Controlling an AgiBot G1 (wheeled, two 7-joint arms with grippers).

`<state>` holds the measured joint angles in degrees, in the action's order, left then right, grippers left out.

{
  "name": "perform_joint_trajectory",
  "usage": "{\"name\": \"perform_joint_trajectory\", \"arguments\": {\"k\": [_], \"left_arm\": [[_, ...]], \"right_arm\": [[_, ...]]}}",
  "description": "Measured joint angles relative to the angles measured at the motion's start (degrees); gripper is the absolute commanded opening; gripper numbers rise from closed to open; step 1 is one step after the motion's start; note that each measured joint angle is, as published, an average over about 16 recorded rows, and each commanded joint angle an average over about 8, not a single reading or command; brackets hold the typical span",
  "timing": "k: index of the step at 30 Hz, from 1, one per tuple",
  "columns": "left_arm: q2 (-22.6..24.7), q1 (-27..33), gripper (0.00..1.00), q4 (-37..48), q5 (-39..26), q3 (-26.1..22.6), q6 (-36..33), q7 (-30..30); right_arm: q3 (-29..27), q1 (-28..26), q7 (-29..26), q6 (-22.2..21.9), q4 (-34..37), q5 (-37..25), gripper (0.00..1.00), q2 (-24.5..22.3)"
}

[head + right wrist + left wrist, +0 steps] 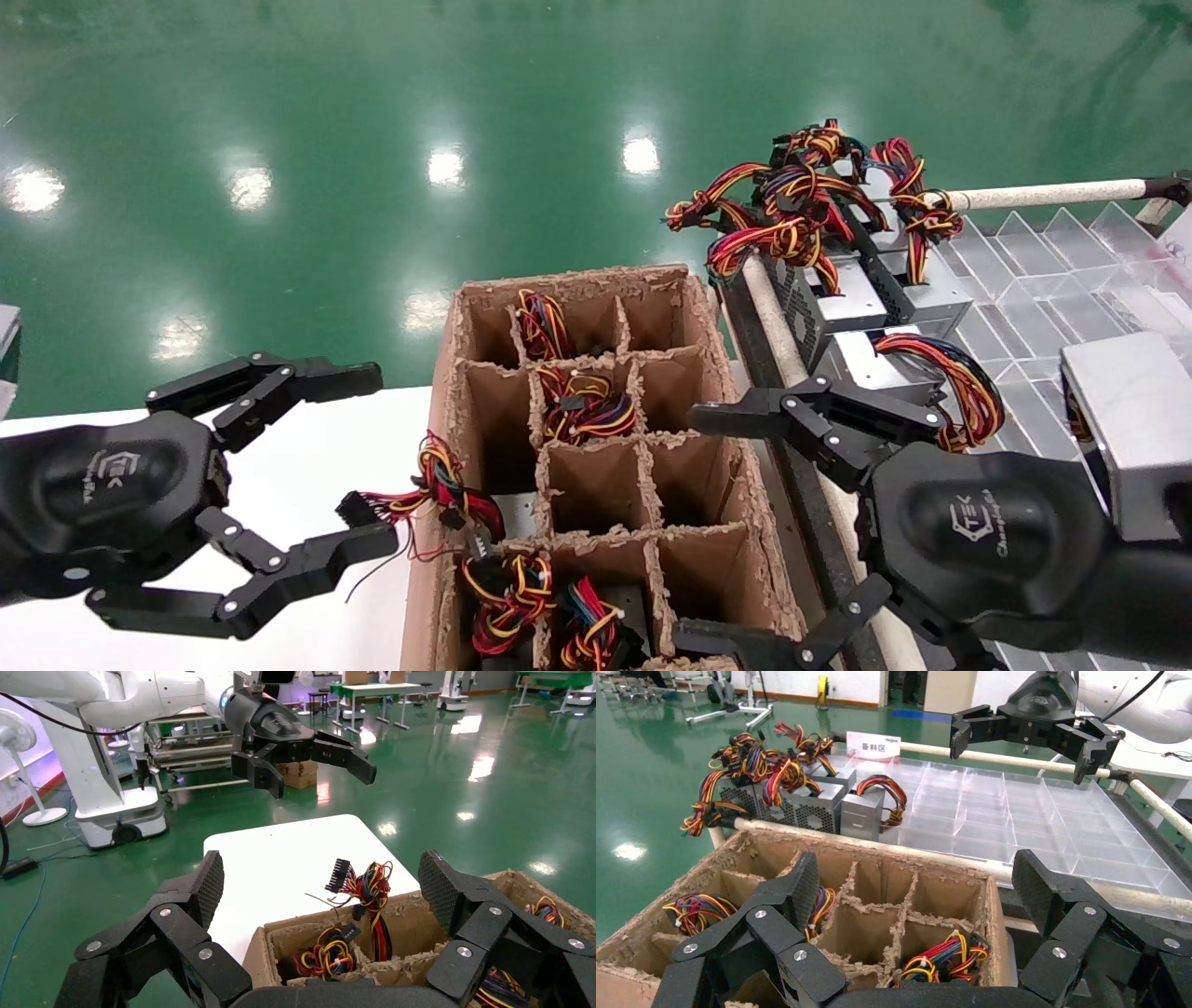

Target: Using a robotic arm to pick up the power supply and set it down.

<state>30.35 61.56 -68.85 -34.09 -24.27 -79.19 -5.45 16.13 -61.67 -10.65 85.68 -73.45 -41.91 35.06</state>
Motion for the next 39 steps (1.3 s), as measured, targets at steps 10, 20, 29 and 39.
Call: {"name": "perform_joint_trajectory", "arguments": {"k": [10,20,29,39], "left_arm": [[0.0,0.0,1.0,0.0,0.0,0.0,0.0,0.0],[0.0,0.0,1.0,0.0,0.0,0.0,0.0,0.0],[0.0,0.0,1.0,0.0,0.0,0.0,0.0,0.0],[0.0,0.0,1.0,0.0,0.0,0.0,0.0,0.0]], "right_arm": [[0.0,-0.02,0.0,0.0,0.0,0.0,1.0,0.0],[0.0,-0.02,0.0,0.0,0.0,0.0,1.0,0.0],[0.0,-0.02,0.0,0.0,0.0,0.0,1.0,0.0],[0.01,-0.02,0.0,0.0,0.0,0.0,1.0,0.0]]}}
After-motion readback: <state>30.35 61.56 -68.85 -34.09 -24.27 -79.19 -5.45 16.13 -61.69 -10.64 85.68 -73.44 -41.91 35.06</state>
